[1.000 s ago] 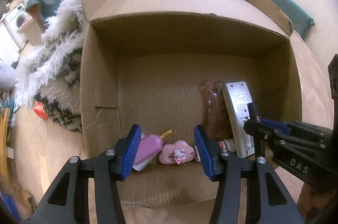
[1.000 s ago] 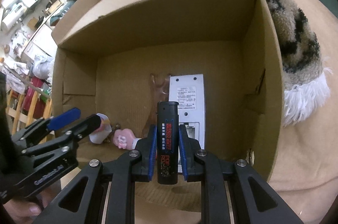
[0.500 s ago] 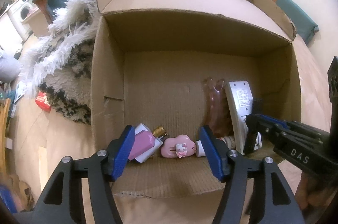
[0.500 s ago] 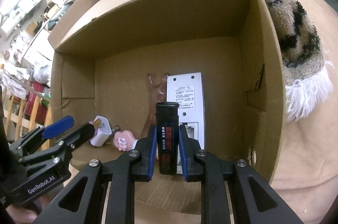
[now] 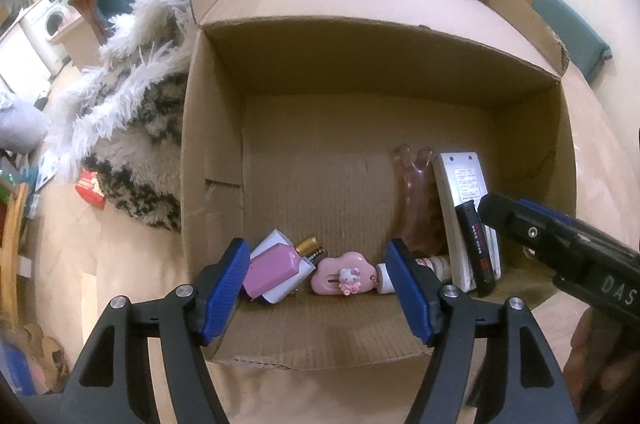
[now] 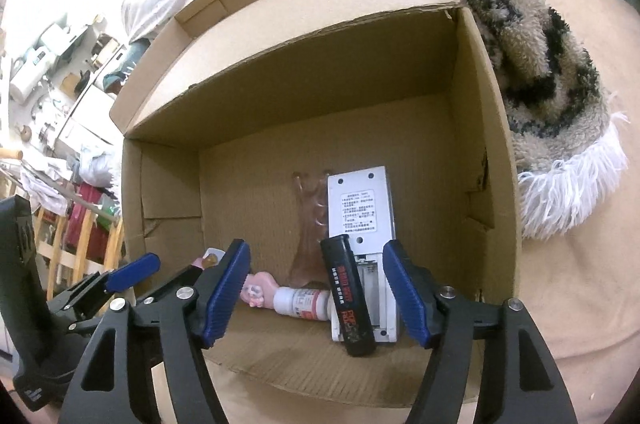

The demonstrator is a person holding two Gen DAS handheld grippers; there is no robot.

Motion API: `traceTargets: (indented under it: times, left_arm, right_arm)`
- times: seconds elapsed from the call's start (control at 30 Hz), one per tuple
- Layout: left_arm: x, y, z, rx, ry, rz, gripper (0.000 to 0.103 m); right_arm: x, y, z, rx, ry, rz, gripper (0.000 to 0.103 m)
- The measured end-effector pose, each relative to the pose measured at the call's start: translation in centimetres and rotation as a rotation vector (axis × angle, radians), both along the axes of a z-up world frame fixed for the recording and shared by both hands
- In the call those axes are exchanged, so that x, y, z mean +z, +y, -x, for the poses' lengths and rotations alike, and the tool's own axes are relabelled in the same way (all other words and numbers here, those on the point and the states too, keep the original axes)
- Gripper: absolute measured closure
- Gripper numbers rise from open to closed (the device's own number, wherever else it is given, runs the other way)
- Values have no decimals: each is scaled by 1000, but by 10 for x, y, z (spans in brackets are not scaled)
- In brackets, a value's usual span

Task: Organize rigid objects
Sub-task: 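Withdraw both grippers from the box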

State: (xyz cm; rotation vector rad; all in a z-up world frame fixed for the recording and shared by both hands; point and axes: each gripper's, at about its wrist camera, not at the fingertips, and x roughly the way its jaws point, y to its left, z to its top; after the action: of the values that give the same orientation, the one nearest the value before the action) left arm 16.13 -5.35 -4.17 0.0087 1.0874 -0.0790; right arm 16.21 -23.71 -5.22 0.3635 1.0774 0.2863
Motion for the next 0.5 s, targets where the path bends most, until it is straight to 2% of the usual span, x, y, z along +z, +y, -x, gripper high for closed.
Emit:
traceTargets:
  times: [0.5]
  left_arm:
    - [10, -2, 13, -28, -30, -13, 36]
  right_arm:
    - [10, 1, 8, -23, -25, -12, 30]
